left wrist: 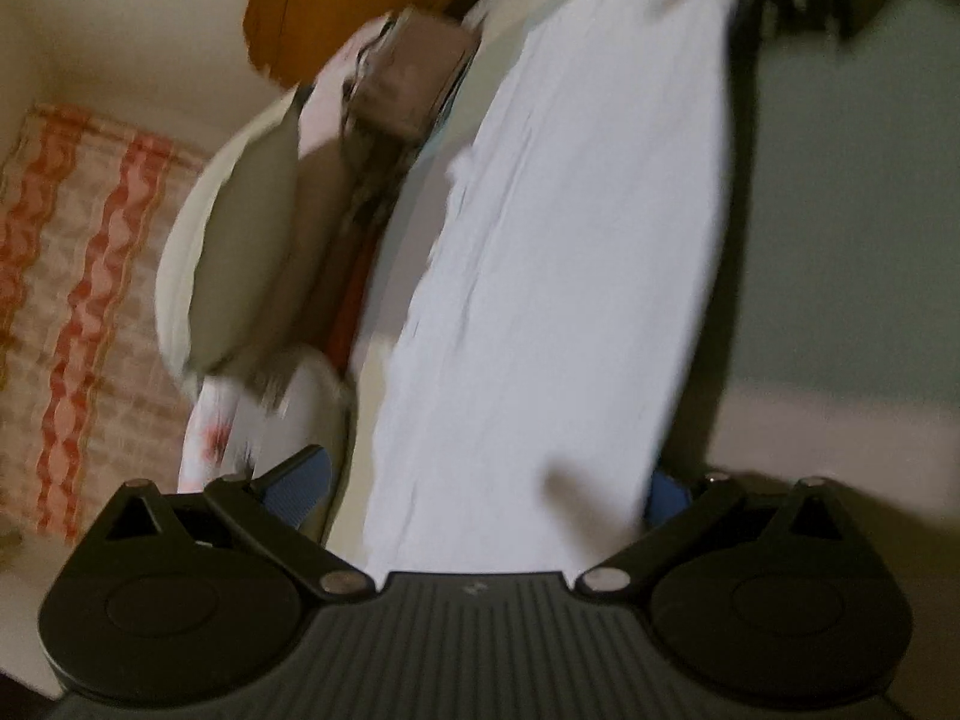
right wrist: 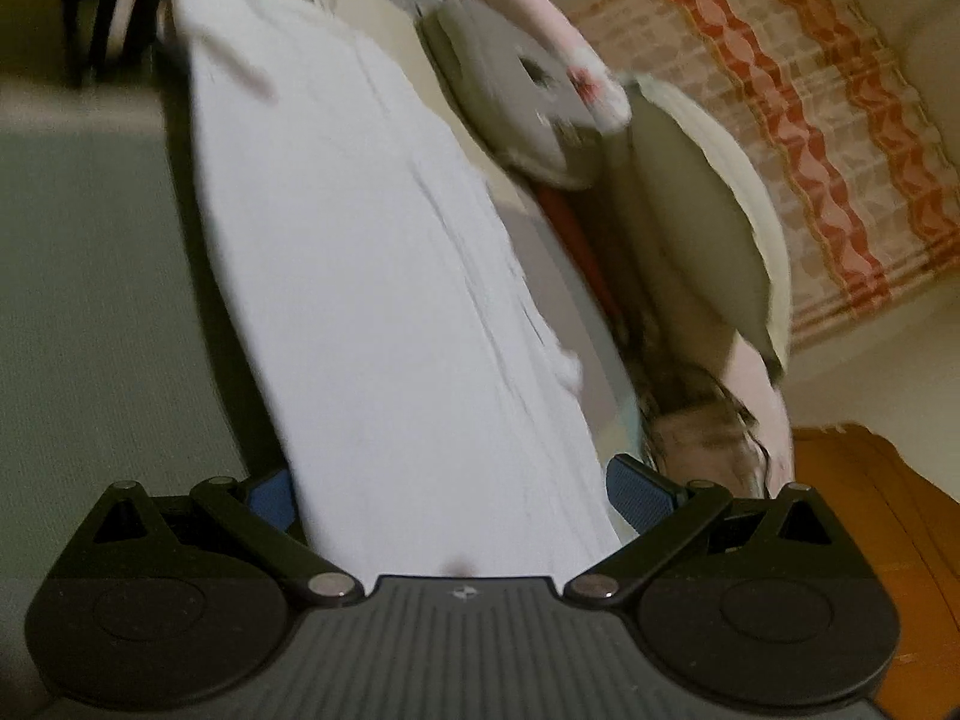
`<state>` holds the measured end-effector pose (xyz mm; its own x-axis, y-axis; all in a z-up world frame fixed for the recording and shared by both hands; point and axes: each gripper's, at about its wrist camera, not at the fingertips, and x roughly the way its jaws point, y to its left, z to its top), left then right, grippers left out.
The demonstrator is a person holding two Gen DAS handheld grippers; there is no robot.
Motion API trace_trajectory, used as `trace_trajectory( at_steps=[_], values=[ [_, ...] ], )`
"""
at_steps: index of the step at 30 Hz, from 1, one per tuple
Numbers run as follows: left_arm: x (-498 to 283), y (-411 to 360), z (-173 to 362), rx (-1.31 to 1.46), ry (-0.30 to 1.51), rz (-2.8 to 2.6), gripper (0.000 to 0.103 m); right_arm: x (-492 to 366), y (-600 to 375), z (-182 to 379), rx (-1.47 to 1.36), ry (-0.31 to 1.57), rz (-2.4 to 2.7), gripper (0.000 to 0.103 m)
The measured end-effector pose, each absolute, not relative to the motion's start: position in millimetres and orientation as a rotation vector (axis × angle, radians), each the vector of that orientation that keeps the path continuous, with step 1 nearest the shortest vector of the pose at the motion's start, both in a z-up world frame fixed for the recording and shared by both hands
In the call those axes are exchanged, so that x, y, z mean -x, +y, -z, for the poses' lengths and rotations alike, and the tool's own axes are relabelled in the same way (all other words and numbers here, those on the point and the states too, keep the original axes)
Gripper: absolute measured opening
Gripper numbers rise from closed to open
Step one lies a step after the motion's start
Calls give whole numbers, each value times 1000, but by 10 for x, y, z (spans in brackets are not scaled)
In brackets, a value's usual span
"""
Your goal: Fold clothes
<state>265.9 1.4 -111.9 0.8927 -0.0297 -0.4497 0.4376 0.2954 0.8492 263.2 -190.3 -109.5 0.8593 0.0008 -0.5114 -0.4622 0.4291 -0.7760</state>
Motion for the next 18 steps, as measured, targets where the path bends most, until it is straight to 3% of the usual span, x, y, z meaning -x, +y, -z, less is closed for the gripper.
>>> trace_trajectory(
  at_steps=[10,13,15,18],
  values=[
    [-2667,-1,1248,-1361,362,272,99,-2608,-1894,1248,1205,442,-233,103],
    [-2623,-69,1296,-1381,348,278,83,-2559,-1812,1287,1239,404,-245,101],
    [-2585,-88,1332,-1373,353,289,59,-2561,-1837,1271,1201,417,-245,99],
    [-2527,-76,1379,-1342,364,293,44,-2550,-1885,1258,1139,422,-236,96]
  ],
)
